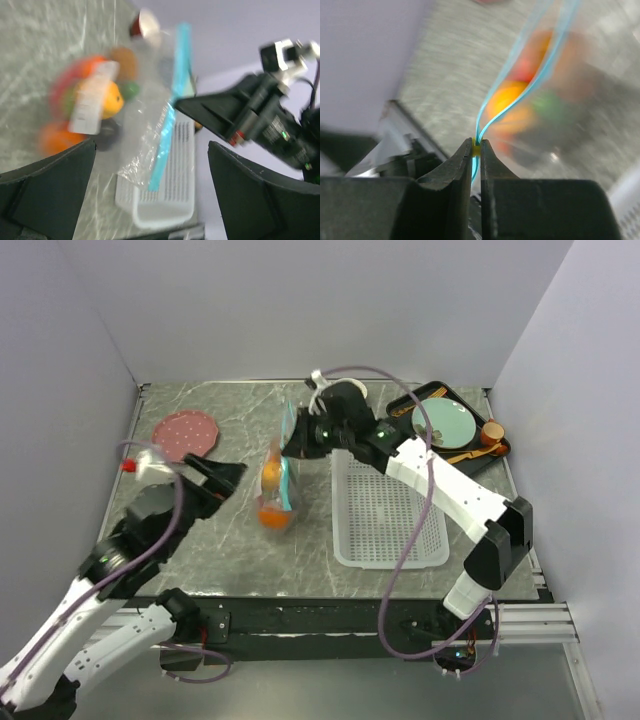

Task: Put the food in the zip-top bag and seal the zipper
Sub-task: Zip the zipper food storage bag at the center of the board.

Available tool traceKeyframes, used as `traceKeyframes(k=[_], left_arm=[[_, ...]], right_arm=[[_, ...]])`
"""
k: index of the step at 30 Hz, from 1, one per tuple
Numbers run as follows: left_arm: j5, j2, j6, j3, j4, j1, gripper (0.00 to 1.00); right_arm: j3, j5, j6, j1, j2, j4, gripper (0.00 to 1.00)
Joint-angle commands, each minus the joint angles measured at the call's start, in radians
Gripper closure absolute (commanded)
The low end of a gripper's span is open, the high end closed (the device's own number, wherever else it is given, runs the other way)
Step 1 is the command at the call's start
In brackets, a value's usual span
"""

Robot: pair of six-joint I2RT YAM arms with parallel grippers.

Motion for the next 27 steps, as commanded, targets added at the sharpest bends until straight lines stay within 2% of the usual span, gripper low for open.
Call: traceKeyframes(k=[1, 3, 6, 7, 8, 10, 12, 15, 22, 24, 27], left_arm=[[-0.234, -0.057, 0.003, 0.115, -0.167, 0.005, 0.01], [-0.265, -0.077, -0.019, 0.118, -0.201, 0.005, 0.01], [-0.288, -0.126, -0.052, 0.102, -0.230, 0.005, 0.01], [-0.294, -0.149, -0.059, 0.091, -0.236, 0.005, 0.01], [-0.300, -0.159, -0.068, 0.088, -0.242, 0.005, 0.01], [-0.317, -0.179, -0.076, 0.092, -0.270, 0.005, 0.01], [-0.331, -0.187, -0.088, 0.095, -0.290, 0.005, 0.01], [-0.345, -0.199, -0.092, 0.098, -0.305, 0.005, 0.01], [-0.319, -0.195, -0.085, 0.083, -0.285, 0.005, 0.01], [-0.297, -0.192, -0.069, 0.074, -0.253, 0.007, 0.01], [-0.244, -0.166, -0.051, 0.045, -0.213, 0.005, 0.01]], right_arm=[[0.249, -0.140, -0.092, 0.041, -0.014, -0.044, 0.85], [0.408, -0.149, -0.093, 0.053, 0.049, -0.137, 0.87], [0.484, -0.146, -0.090, 0.054, 0.131, -0.200, 0.83], [0.522, -0.127, -0.087, 0.053, 0.168, -0.251, 0.90], [0.553, -0.217, -0.099, 0.057, 0.228, -0.285, 0.92], [0.598, -0.265, -0.128, 0.102, 0.260, -0.316, 0.91], [0.608, -0.162, -0.135, 0.148, 0.282, -0.339, 0.91], [0.535, -0.205, -0.089, 0.151, 0.268, -0.252, 0.91], [0.343, -0.091, -0.001, 0.105, 0.170, -0.047, 0.91], [0.204, -0.028, 0.066, 0.065, 0.127, 0.015, 0.88], [-0.015, -0.046, 0.184, -0.024, 0.127, 0.086, 0.96]])
